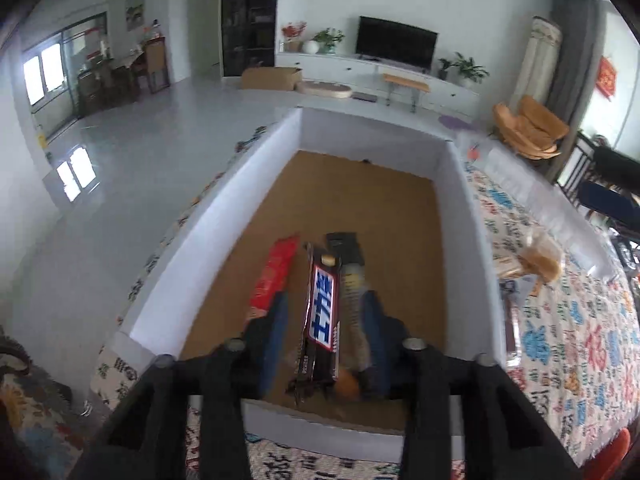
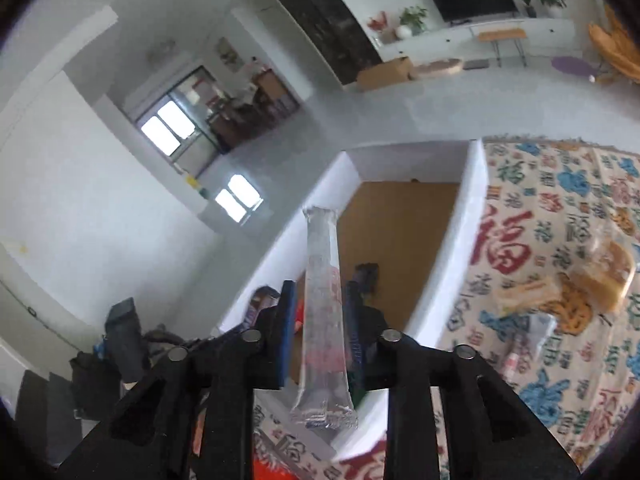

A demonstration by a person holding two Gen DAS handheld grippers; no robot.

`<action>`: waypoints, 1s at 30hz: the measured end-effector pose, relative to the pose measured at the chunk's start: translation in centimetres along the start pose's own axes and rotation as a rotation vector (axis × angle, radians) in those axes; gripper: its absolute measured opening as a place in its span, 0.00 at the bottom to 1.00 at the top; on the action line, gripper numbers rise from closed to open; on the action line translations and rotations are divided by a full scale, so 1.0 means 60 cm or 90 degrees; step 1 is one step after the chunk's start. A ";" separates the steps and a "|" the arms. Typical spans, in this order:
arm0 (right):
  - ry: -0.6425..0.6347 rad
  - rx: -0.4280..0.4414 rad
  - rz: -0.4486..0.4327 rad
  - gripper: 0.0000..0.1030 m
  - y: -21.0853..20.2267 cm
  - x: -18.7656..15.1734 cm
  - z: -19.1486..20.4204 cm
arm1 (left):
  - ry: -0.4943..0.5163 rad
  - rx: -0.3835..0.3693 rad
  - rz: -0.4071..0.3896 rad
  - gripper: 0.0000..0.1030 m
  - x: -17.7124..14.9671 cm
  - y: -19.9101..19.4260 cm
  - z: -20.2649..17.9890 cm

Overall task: Organize snacks
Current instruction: 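Carry both packs over the white box and open both grippers, then return both grippers to the remaining snacks on the blanket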

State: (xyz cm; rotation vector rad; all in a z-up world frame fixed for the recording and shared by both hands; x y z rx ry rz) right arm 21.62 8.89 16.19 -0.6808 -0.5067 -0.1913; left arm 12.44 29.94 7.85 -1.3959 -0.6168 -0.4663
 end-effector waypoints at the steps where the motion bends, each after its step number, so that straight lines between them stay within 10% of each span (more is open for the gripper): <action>1: -0.002 -0.007 -0.001 0.63 0.010 -0.001 0.003 | -0.012 0.016 0.001 0.74 -0.007 0.003 0.012; 7: -0.068 -0.086 -0.076 0.68 -0.060 -0.025 -0.064 | -0.032 -0.025 -0.033 0.78 -0.043 -0.014 -0.023; 17: 0.029 -0.432 -0.076 0.70 -0.219 -0.129 -0.486 | 0.156 -0.247 -0.013 0.96 -0.098 -0.017 -0.362; 22: 0.099 -0.470 -0.094 0.70 -0.271 -0.188 -0.582 | 0.228 -0.182 0.053 0.96 -0.147 0.091 -0.486; 30: 0.049 -0.545 -0.128 0.81 -0.265 -0.218 -0.589 | 0.213 -0.127 0.023 0.99 -0.167 0.149 -0.493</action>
Point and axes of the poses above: each gripper's, at about its wrist camera, not at the fingertips, and y roughly the way its jaws point, z to its left, x to its top, the point moved 1 cm from there along y, roughly the way its jaws point, and after that the axes turned 12 degrees about y, right-handed, at the moved point
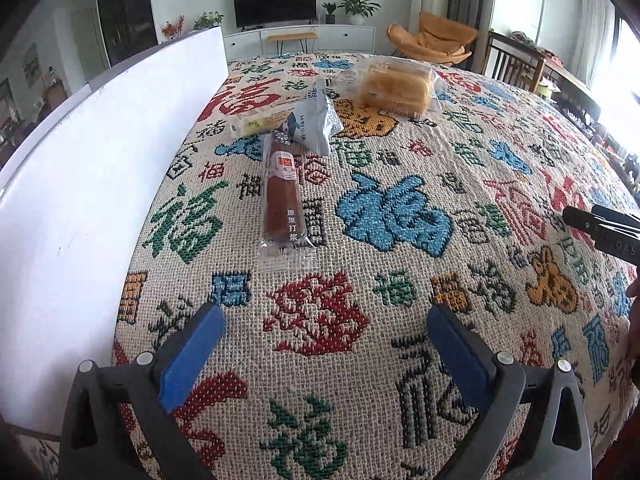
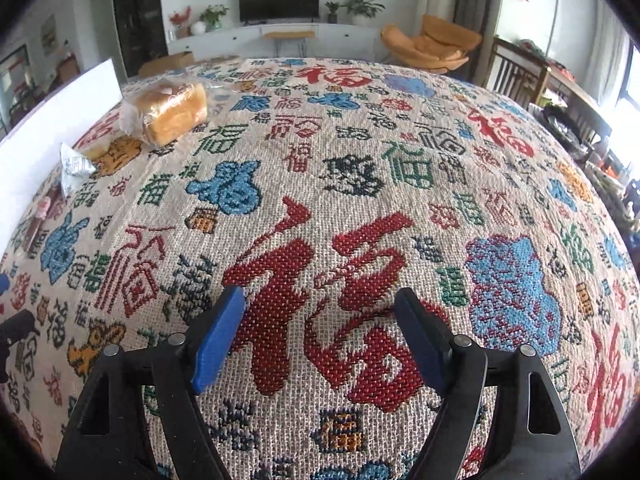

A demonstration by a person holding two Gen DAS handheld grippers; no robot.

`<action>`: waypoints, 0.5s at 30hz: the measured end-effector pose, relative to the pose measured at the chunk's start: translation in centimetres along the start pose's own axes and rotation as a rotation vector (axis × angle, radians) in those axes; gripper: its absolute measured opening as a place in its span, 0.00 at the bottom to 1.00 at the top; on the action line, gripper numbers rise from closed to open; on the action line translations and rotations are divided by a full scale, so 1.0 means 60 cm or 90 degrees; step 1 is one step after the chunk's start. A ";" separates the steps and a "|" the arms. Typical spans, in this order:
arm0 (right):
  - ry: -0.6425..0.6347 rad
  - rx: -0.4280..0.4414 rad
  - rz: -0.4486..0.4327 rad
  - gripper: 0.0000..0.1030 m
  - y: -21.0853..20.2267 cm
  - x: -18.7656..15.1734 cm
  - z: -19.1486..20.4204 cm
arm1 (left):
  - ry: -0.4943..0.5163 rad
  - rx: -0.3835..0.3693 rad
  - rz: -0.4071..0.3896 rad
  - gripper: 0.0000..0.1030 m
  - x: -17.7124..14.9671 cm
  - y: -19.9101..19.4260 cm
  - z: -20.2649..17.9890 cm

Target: Organize snacks

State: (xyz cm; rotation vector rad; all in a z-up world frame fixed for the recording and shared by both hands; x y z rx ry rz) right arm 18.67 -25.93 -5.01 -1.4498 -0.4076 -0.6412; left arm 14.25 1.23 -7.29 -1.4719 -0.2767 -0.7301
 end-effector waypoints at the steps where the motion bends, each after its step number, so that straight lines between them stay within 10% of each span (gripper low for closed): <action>1: 0.006 0.002 0.002 0.82 0.001 0.000 -0.004 | 0.002 0.002 0.000 0.99 -0.003 -0.002 -0.002; 15: 0.019 0.009 0.008 0.84 0.004 -0.003 -0.012 | 0.000 0.003 0.000 1.00 -0.002 -0.001 -0.001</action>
Point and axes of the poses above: each gripper's, at about its wrist camera, not at the fingertips, and y roughly the way its jaws point, z to its left, x to its top, the point moved 1 cm from there along y, roughly the way its jaws point, and after that the axes turned 12 degrees about y, right-handed, at the moved point
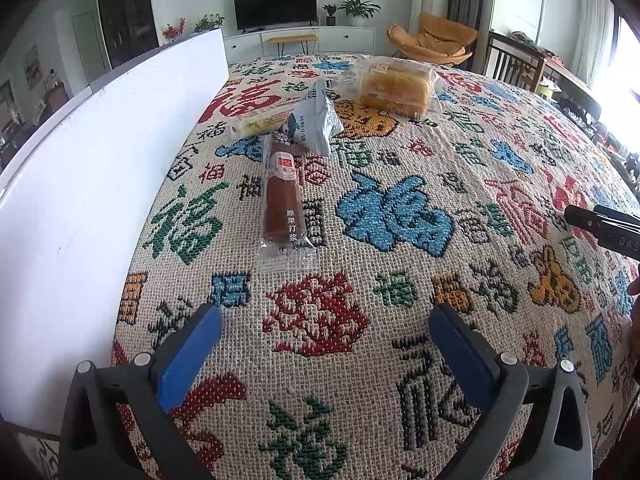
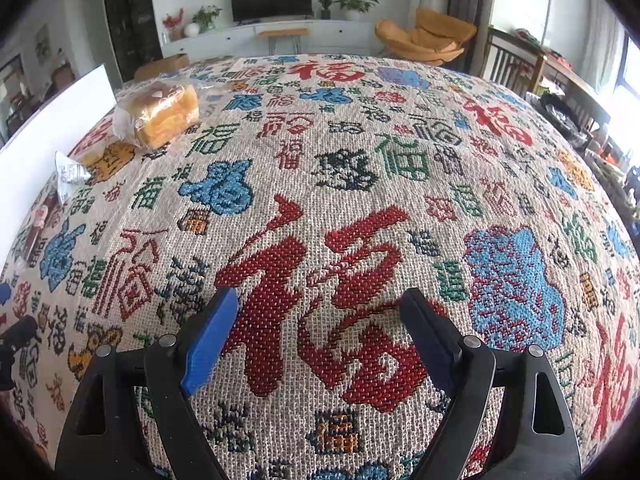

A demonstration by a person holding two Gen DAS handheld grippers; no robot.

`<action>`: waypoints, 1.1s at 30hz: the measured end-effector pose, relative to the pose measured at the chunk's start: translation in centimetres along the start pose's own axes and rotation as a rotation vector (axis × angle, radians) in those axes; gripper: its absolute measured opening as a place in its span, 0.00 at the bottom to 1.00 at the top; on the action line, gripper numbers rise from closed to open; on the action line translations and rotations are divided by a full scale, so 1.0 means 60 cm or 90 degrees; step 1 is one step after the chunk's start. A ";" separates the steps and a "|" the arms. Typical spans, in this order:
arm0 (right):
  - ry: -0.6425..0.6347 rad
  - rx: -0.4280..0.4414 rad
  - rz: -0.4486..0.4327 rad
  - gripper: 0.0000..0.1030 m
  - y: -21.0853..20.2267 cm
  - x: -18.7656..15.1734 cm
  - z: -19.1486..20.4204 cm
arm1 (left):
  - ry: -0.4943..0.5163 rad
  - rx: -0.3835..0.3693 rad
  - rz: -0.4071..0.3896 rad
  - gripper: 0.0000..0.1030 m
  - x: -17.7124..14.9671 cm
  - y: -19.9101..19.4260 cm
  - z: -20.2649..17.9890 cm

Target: Organize snacks

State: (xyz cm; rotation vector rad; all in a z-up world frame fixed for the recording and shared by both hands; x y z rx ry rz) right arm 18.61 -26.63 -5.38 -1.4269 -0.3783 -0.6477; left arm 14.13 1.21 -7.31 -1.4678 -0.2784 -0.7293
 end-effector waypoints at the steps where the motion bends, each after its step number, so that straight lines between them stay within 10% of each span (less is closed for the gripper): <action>1: 0.000 0.000 0.000 0.84 0.000 0.000 0.000 | 0.000 0.000 0.000 1.00 0.000 0.000 0.000; 33: 0.001 0.000 0.001 0.84 0.000 0.000 0.000 | 0.000 0.002 0.001 1.00 -0.002 -0.001 0.000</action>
Point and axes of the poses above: each gripper's, at about its wrist camera, not at the fingertips, and y roughly the way its jaws point, z to its left, x to its top, the point moved 1 cm from there along y, roughly the way its jaws point, and after that the axes turned 12 degrees about y, right-handed, at the moved point
